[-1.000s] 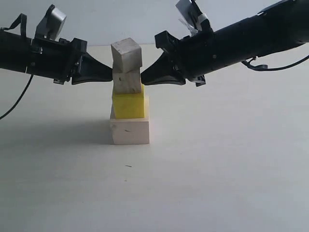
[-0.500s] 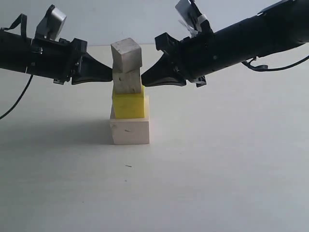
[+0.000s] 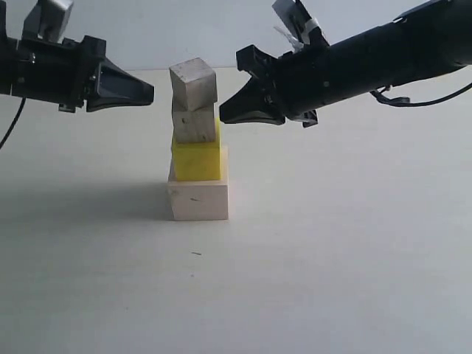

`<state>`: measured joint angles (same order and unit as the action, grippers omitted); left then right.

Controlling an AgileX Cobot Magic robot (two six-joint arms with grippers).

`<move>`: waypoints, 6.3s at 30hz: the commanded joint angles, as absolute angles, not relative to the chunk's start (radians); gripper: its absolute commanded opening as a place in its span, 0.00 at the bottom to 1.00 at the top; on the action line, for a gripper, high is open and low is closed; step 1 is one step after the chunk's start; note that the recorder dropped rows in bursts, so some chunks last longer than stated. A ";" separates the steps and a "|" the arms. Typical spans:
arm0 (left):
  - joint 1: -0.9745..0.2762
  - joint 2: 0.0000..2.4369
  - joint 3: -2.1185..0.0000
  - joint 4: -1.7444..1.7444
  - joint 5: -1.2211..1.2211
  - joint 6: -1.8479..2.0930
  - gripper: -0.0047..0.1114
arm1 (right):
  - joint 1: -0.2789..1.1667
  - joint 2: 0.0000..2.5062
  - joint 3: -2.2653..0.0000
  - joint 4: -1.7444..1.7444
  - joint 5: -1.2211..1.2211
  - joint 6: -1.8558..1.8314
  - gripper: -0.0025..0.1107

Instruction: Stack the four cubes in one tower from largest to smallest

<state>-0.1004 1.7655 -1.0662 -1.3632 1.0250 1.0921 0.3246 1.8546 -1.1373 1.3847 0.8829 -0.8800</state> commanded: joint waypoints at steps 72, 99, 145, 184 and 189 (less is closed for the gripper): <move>-0.141 1.720 -1.073 -1.420 1.053 1.077 0.04 | 0.325 1.745 -1.136 1.439 0.896 -0.943 0.02; -0.141 1.720 -1.073 -1.443 1.066 1.084 0.04 | 0.325 1.745 -1.136 1.437 0.959 -0.960 0.02; -0.141 1.720 -1.073 -1.434 1.063 1.089 0.04 | 0.325 1.778 -1.136 1.480 0.971 -0.990 0.02; -0.186 1.720 -1.073 -1.428 1.005 1.088 0.04 | 0.325 1.778 -1.136 1.464 0.939 -0.987 0.02; -0.186 1.720 -1.090 -1.427 1.013 1.088 0.04 | 0.325 1.778 -1.136 1.464 0.943 -0.987 0.02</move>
<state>-0.1809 1.7333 -1.0721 -1.4111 0.9996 1.0824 0.3246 1.7787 -1.1373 1.4553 0.9314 -0.9776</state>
